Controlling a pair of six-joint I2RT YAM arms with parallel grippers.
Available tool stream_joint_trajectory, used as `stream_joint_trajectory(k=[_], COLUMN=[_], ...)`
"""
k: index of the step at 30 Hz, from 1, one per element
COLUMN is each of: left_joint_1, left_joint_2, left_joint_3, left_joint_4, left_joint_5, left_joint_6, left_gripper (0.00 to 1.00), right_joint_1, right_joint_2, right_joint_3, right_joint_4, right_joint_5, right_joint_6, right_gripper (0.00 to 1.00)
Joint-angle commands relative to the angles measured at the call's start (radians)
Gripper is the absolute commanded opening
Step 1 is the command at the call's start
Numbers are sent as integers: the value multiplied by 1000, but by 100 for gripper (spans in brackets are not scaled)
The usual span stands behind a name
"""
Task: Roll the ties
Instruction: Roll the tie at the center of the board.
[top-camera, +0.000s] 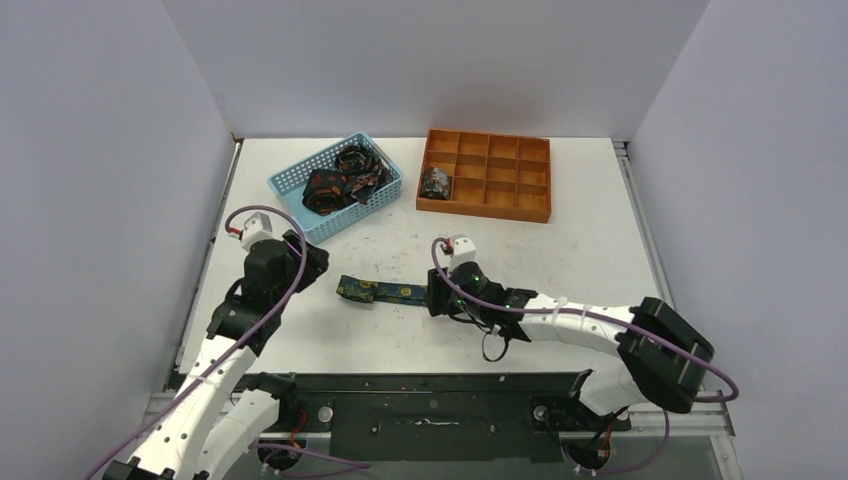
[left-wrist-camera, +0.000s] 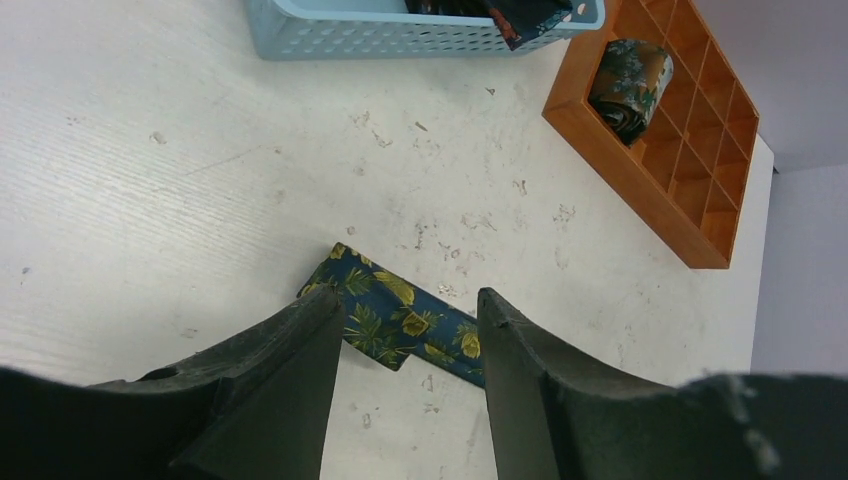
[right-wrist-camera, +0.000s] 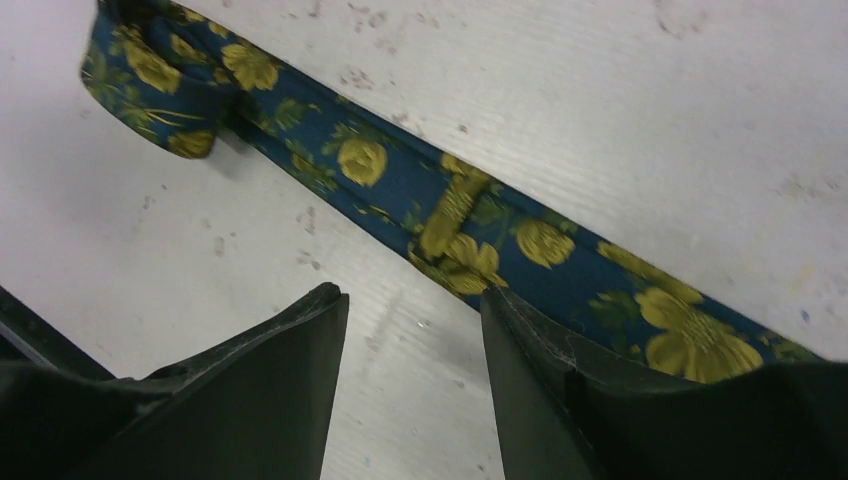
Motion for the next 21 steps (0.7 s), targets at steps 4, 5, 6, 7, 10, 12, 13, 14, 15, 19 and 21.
stream_joint_trajectory(k=[4, 5, 6, 7, 10, 12, 13, 14, 15, 19, 21], left_joint_1=[21, 21, 24, 25, 28, 29, 30, 32, 32, 36, 37], left_joint_2=[-96, -99, -101, -101, -91, -84, -81, -78, -74, -72, -79], left_joint_3=[-71, -80, -86, -92, -102, -112, -117, -122, -125, -137, -149], left_joint_4=[27, 29, 30, 32, 36, 45, 50, 55, 58, 59, 61], left_joint_5=[11, 16, 21, 26, 46, 60, 67, 76, 85, 115, 120], left_joint_6=[7, 6, 6, 6, 4, 3, 1, 2, 2, -3, -5], left_gripper=[50, 50, 50, 50, 50, 50, 50, 50, 50, 50, 50], right_joint_1=[-8, -10, -12, -17, -42, -62, -75, -86, -98, -171, -226], right_joint_2=[-275, -297, -315, -325, -326, -308, -301, -295, -292, -304, -299], right_joint_3=[-219, -238, -255, -269, -307, -326, -335, -344, -352, -390, -401], right_joint_4=[-43, -58, -70, -84, -104, -104, -104, -104, -104, -86, -77], right_joint_5=[187, 203, 217, 228, 239, 228, 226, 225, 226, 208, 191], right_joint_6=[118, 137, 151, 169, 224, 252, 272, 285, 302, 336, 335], right_gripper=[52, 52, 52, 52, 53, 53, 53, 53, 53, 53, 54])
